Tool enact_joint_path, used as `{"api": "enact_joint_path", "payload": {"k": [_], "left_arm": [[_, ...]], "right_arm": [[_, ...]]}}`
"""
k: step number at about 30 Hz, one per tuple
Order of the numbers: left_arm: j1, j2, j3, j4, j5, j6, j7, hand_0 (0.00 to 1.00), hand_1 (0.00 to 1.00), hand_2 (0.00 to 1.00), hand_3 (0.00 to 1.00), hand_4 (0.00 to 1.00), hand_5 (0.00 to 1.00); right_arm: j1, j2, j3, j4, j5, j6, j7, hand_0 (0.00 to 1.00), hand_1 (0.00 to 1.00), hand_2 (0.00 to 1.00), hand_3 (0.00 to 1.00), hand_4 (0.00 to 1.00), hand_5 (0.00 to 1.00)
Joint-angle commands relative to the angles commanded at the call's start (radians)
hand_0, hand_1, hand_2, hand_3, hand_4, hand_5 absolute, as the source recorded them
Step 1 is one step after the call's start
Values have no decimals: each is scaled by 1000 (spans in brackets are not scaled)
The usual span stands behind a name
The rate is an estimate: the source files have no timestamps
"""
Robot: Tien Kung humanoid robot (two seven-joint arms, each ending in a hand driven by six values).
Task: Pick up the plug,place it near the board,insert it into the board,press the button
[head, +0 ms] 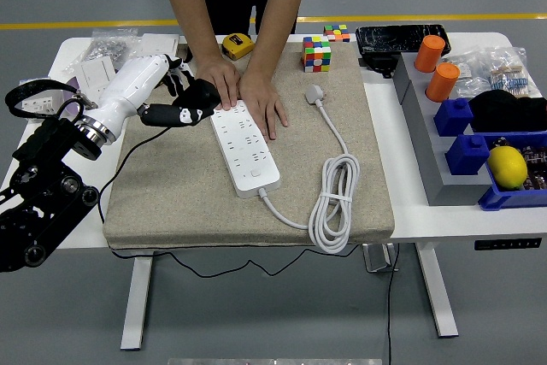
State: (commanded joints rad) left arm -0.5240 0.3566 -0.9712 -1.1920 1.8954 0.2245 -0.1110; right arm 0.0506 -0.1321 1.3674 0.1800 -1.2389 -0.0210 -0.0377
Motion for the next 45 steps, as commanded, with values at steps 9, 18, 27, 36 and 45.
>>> {"api": "enact_joint_path", "payload": {"k": [9,18,27,36,45], "left_arm": [[-10,9,18,8,1,-1,1,415,360,325,329,591,162],[-13,9,15,14,1,0,-1,414,360,325,329,594,159],[-16,-7,46,48,2,3,-6,414,359,324,329,593,158],[-19,-4,48,43,0,4,-6,414,360,324,328,592,158],[-31,-4,57,55,1,6,-8,414,359,323,328,592,157]], "right_arm": [[7,-1,-8,0,9,-1,7,928,797,746,780,998,796],[4,0,0,0,1,-1,3,929,795,746,780,998,795],[2,2,2,0,1,-1,4,929,795,747,780,998,794],[-3,0,6,0,-5,-1,-1,929,795,746,780,998,795],[2,1,0,0,3,-1,4,929,796,746,780,998,795]]}}
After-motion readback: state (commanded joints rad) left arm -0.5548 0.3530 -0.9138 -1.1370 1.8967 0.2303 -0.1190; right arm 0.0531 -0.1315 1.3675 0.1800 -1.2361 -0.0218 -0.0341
